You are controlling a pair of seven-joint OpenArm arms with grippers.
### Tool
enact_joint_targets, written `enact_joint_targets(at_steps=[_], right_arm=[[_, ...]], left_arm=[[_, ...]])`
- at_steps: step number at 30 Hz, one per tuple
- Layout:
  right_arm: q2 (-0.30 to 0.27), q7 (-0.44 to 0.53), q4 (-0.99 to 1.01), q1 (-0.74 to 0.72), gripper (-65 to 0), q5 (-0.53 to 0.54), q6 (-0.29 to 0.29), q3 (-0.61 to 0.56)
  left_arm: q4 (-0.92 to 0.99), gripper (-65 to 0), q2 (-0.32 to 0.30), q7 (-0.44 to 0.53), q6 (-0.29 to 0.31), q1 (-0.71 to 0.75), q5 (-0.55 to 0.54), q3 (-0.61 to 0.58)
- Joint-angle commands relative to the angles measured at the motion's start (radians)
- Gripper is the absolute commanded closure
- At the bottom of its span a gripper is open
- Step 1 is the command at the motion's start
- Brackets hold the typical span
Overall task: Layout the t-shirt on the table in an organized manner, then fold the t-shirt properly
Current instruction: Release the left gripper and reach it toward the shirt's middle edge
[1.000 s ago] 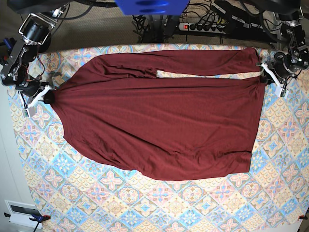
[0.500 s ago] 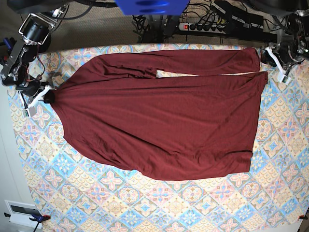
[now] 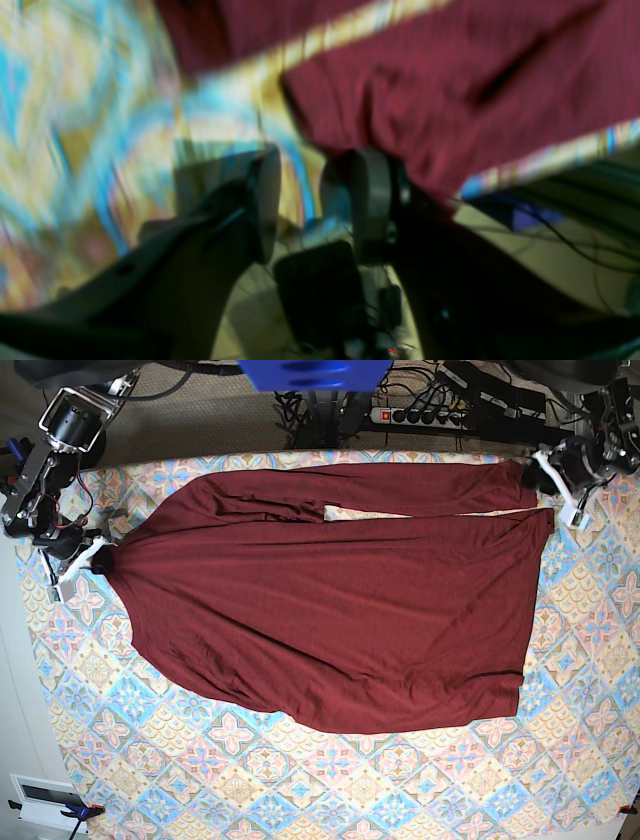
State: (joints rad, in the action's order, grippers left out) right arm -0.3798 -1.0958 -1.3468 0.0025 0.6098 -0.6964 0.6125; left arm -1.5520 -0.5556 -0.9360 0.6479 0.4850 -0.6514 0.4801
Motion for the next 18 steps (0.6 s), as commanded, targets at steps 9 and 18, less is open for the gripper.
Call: enact_joint_targets(at_steps=[9,18], right_arm=[[-0.023,0.016,-0.02,-0.014,0.0,0.014,-0.002,0.007],[-0.026,0.016,-0.02,-0.009,0.0,0.012,-0.002,0.013]], left_arm=[[-0.037,-23.1,-0.019,0.016,0.0,-0.125,-0.003,0.016],[0.183,-23.1,-0.001,0.015,-0.003,-0.426,0.081,0.007]])
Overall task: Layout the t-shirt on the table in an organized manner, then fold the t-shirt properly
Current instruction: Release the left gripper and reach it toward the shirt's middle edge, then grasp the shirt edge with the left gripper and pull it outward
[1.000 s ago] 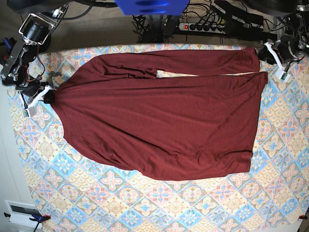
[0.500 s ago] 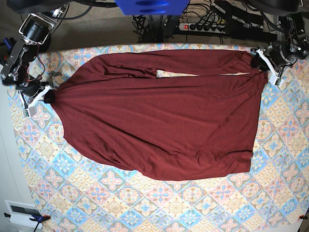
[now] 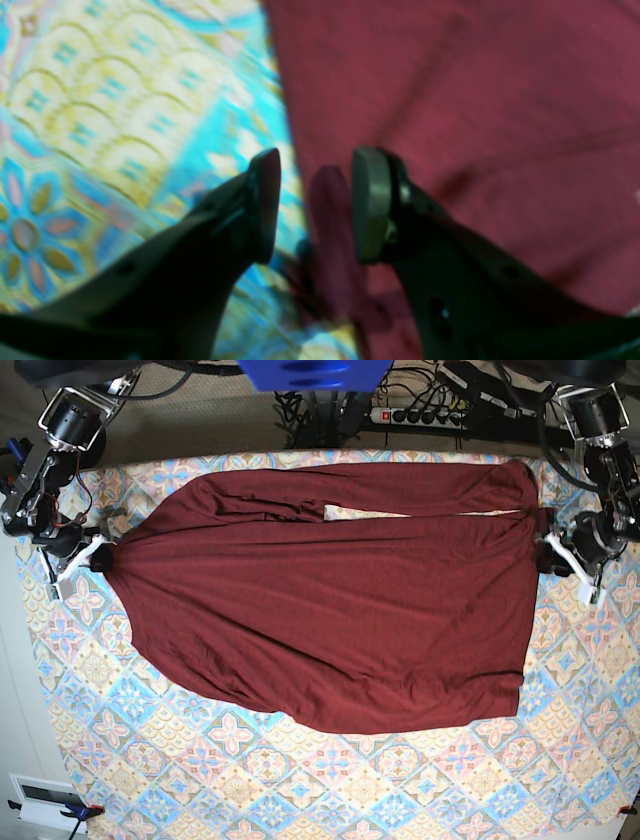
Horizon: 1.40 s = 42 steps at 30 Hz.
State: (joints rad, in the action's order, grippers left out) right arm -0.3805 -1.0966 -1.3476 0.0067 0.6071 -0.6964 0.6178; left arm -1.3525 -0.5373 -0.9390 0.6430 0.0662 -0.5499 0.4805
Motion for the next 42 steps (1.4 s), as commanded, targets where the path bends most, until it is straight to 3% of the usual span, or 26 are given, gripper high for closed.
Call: enact_joint_targets(at_steps=[1,6,13,15,17,18,21,25,36,39,42], right_arm=[[-0.025,0.017,-0.019,-0.014,0.0,0.015,-0.002,0.007],[-0.025,0.017,-0.019,-0.014,0.0,0.015,-0.002,0.007],[-0.025,0.017,-0.019,-0.02,0.0,0.015,-0.002,0.007],[-0.025,0.017,-0.019,-0.02,0.0,0.015,-0.002,0.007],[-0.025,0.017,-0.019,-0.021,0.0,0.015,-0.002,0.007],[-0.025,0.017,-0.019,-0.021,0.0,0.015,-0.002,0.007],[-0.025,0.017,-0.019,-0.021,0.0,0.015,-0.002,0.007],[-0.025,0.017,-0.019,-0.021,0.0,0.015,-0.002,0.007],[-0.025,0.017,-0.019,-0.021,0.0,0.015,-0.002,0.007],[-0.025,0.017,-0.019,-0.021,0.0,0.015,-0.002,0.007],[-0.025,0.017,-0.019,-0.021,0.0,0.015,-0.002,0.007]], left_arm=[[0.011,-23.1,0.0,0.018,0.002,-0.038,0.009,0.007],[0.077,-23.2,0.067,0.022,0.002,-0.122,0.143,-0.009],[0.212,-22.0,0.131,0.143,0.002,-0.194,0.27,-0.205],[0.255,-15.4,0.138,0.166,0.002,-0.217,0.284,-0.211],[0.259,-3.8,0.156,0.194,0.001,-0.239,0.287,-0.208],[0.261,0.0,0.159,0.208,-0.01,-0.246,0.287,-0.208],[0.261,-1.6,0.159,0.257,-0.107,-0.283,0.284,-0.208],[0.262,0.0,0.159,0.318,-0.191,-0.331,0.281,-0.208],[0.285,-0.2,0.159,0.433,-0.332,-0.431,0.29,-0.208],[0.33,-0.2,0.154,0.41,-0.335,-0.458,0.279,-0.208],[0.319,-0.3,0.141,0.305,-0.331,-0.454,0.261,-0.207]])
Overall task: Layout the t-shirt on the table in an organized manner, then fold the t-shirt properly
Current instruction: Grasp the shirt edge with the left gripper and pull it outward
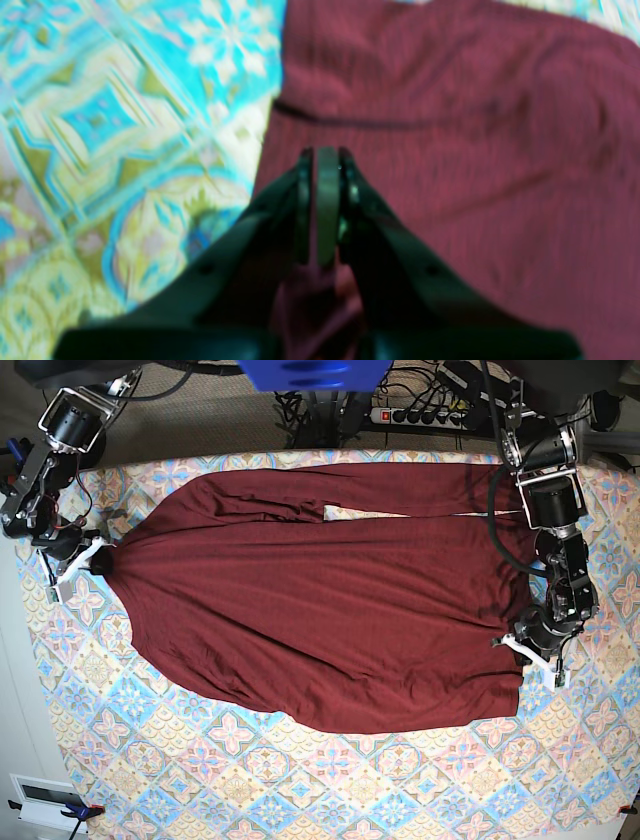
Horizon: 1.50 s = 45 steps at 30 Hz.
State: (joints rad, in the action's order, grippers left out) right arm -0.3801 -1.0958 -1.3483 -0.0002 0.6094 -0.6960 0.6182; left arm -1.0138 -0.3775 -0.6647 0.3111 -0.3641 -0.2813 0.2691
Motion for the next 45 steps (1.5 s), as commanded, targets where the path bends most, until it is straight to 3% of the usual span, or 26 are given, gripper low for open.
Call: enact_joint_targets(at_steps=[1,5,12,18,25,29,31,38,45], right_arm=[[-0.026,0.016,-0.018,-0.014,0.0,0.013,-0.002,0.007],[-0.026,0.016,-0.018,-0.014,0.0,0.013,-0.002,0.007],[-0.026,0.016,-0.016,-0.014,0.0,0.013,-0.002,0.004],[-0.026,0.016,-0.016,-0.014,0.0,0.013,-0.002,0.002],[-0.026,0.016,-0.016,-0.014,0.0,0.013,-0.002,0.002],[-0.026,0.015,-0.016,-0.014,0.0,0.013,-0.002,0.002],[-0.026,0.015,-0.018,-0.014,0.0,0.014,-0.002,0.002],[-0.026,0.015,-0.018,-0.011,0.0,0.019,-0.002,0.002],[-0.026,0.015,-0.018,-0.01,0.0,0.019,-0.002,0.004]], left_arm=[[-0.02,-0.4,-0.021,-0.003,0.001,-0.023,-0.029,0.011],[-0.02,-7.2,-0.058,-0.128,0.001,-0.022,-0.144,0.085],[-0.05,-31.4,-0.151,-0.192,0.004,0.069,-0.306,0.097],[-0.049,-33.5,-0.154,-0.186,0.004,0.136,-0.349,0.009],[-0.046,-33.5,-0.1,-0.185,0.004,0.136,-0.338,0.009],[-0.046,-32.6,-0.053,-0.148,0.004,0.129,-0.336,0.009],[-0.044,-28.3,-0.027,-0.103,0.004,0.11,-0.333,0.008],[0.043,0.0,0.024,-0.053,-0.003,0.026,-0.195,0.014],[0.046,-0.3,-0.011,0.012,-0.005,-0.083,-0.172,0.015]])
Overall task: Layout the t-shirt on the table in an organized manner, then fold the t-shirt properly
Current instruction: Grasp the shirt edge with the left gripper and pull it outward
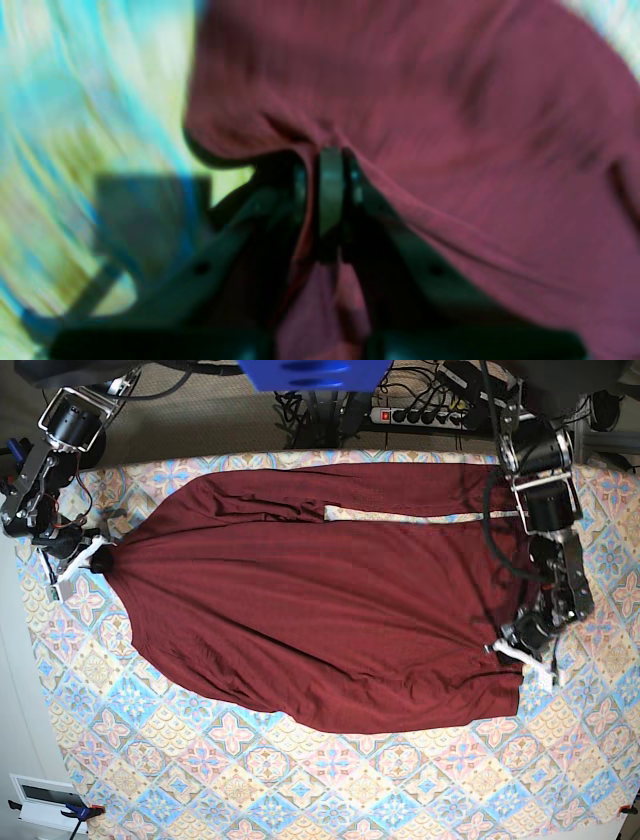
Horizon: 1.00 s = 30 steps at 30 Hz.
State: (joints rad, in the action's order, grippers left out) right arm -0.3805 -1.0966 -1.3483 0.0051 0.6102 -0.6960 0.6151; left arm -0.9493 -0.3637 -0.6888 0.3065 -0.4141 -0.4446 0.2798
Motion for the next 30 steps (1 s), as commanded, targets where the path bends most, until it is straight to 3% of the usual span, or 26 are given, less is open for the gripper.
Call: enact_joint_targets(at_steps=[1,5,10,13,16,22,30], right_arm=[[-0.025,0.016,-0.018,-0.015,0.0,0.018,-0.002,0.007],[-0.025,0.016,-0.02,-0.015,0.0,0.018,-0.002,0.007],[-0.025,0.016,-0.02,-0.014,0.0,0.018,-0.002,0.007],[-0.025,0.016,-0.02,-0.014,0.0,0.018,-0.002,0.007],[-0.025,0.014,-0.02,-0.014,0.0,0.018,-0.002,0.007],[-0.025,0.006,-0.02,-0.014,0.0,0.018,-0.002,0.007],[-0.025,-0.006,-0.02,-0.014,0.0,0.018,-0.002,0.007]], left_arm=[[-0.018,-0.2,-0.03,0.036,0.0,-0.05,-0.009,0.005],[-0.017,-0.2,-0.033,0.037,-0.002,-0.102,-0.004,0.003],[-0.017,-0.9,-0.013,0.036,-0.002,-0.113,0.094,-0.001],[-0.017,-8.7,0.001,0.03,-0.008,-0.108,0.151,-0.001],[-0.017,-20.5,-0.001,0.028,-0.082,-0.104,0.192,-0.001],[-0.024,-34.5,-0.067,-0.027,-0.088,-0.07,0.117,0.003],[-0.334,-36.0,-0.186,-0.134,-0.088,0.257,-0.141,0.005]])
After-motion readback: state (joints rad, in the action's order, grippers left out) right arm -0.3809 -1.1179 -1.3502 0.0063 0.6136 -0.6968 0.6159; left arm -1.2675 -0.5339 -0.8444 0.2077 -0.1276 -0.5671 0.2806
